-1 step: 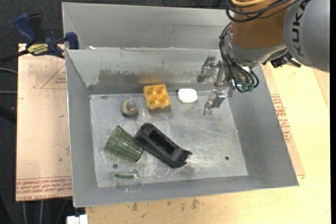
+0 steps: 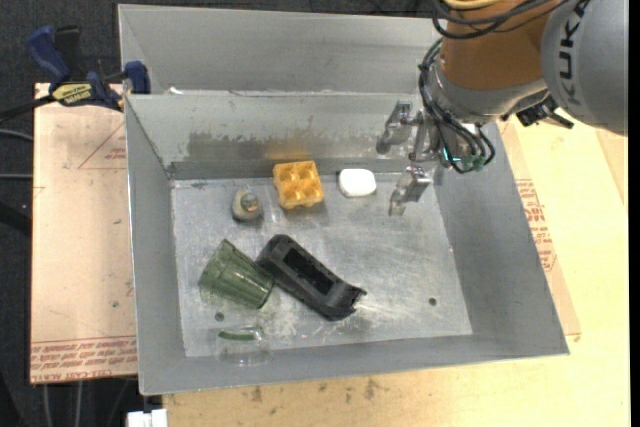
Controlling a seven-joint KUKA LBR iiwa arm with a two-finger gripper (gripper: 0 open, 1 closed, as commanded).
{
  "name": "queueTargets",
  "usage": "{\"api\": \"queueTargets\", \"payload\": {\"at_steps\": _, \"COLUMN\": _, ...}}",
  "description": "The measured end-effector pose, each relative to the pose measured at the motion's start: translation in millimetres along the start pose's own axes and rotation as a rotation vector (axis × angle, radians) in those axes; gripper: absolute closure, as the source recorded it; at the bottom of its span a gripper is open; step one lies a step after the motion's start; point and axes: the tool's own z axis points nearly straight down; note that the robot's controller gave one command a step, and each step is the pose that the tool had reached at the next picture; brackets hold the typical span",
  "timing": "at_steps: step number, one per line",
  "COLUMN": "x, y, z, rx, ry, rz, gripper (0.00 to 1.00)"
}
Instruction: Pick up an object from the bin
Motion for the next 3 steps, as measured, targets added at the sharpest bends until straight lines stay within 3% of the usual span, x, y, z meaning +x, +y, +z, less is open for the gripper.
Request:
{"api": "queueTargets", "payload": {"at_steps": 1, "x": 29.7, "y": 9.2, "z": 42.8, "rx": 0.000, "ry": -0.004, "rz": -0.075, "gripper": 0.00}}
{"api": "queueTargets", "payload": {"at_steps": 2, "x": 52.6, "y": -6.5, "z": 66.1, "rx": -0.002, "ry": 0.002, "rz": -0.215, "gripper": 0.00}}
{"api": "queueTargets", "payload": {"at_steps": 3, "x": 56.4, "y": -12.4, "z": 68.3, "rx": -0.001, "ry": 0.004, "rz": -0.214, "gripper": 0.00}}
